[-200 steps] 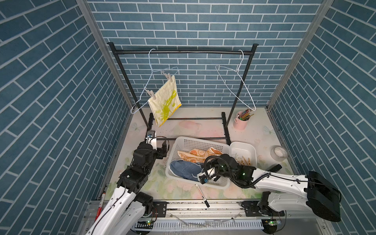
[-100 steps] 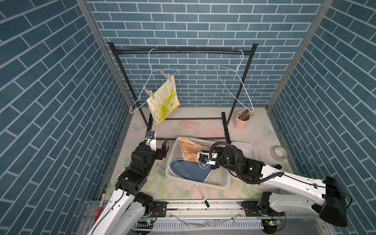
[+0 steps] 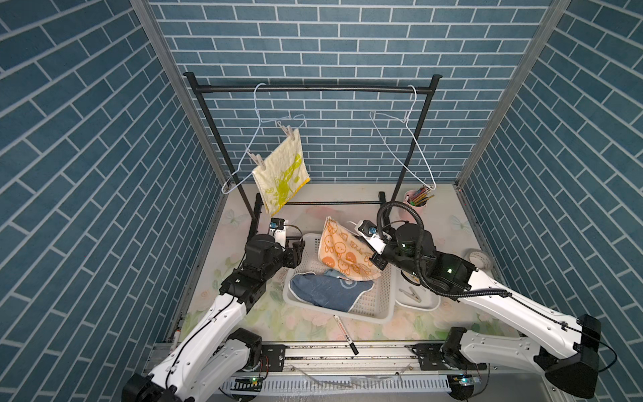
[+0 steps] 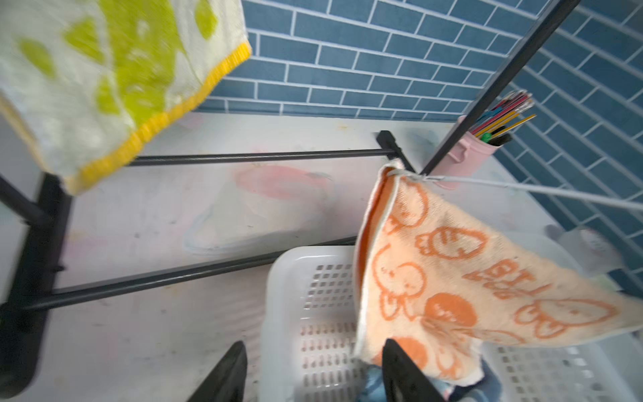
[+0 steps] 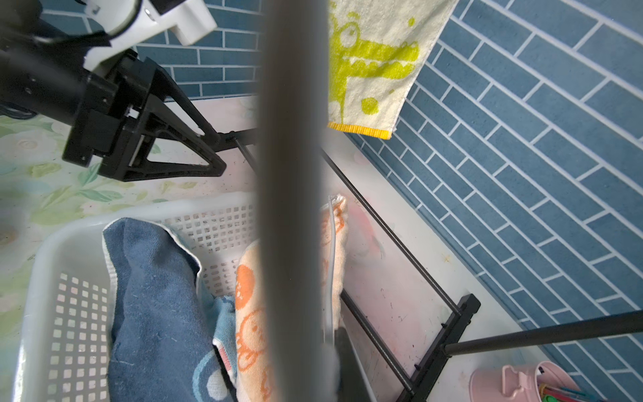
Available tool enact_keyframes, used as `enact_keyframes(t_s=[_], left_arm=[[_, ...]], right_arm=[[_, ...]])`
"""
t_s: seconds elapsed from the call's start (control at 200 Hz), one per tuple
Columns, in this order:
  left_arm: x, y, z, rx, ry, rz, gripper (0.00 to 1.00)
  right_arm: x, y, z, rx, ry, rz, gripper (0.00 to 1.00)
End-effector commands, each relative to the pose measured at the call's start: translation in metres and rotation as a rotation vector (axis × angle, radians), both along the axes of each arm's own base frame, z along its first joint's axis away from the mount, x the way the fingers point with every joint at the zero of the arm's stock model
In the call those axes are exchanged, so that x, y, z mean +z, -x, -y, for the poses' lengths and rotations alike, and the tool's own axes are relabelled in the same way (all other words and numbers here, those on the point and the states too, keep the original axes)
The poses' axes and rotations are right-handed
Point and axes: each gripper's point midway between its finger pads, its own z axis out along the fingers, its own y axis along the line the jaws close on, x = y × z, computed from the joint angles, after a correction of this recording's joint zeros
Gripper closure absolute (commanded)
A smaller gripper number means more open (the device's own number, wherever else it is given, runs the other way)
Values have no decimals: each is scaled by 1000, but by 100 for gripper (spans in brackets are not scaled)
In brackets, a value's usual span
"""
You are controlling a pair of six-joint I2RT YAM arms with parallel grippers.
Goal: Remove the clothespins securing towels to the hanger
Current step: Pick up the hanger from the clothesline, then remove the towel from the hanger.
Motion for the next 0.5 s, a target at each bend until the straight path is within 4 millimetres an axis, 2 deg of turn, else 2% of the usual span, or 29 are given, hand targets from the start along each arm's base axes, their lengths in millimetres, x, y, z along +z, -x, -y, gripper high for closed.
enact_keyframes(t_s=[0.0,0.2,0.245,0.26,0.495], left_arm=[[22,-5,31,-136,187,24,42],[20,-25,55,-258,231,-11,43],[10,-28,58,-275,221,-39,43],[19,-32,61,-287,223,-19,44],[1,-54,76,-355,155,-61,49]], right_arm=[[5,2,4,-20,-56,-45,100],[8,1,5,-24,-82,-53,100],[9,2,5,-24,-86,-55,100],[9,1,5,-26,-88,-55,100],[12,2,6,-28,-105,-64,100]])
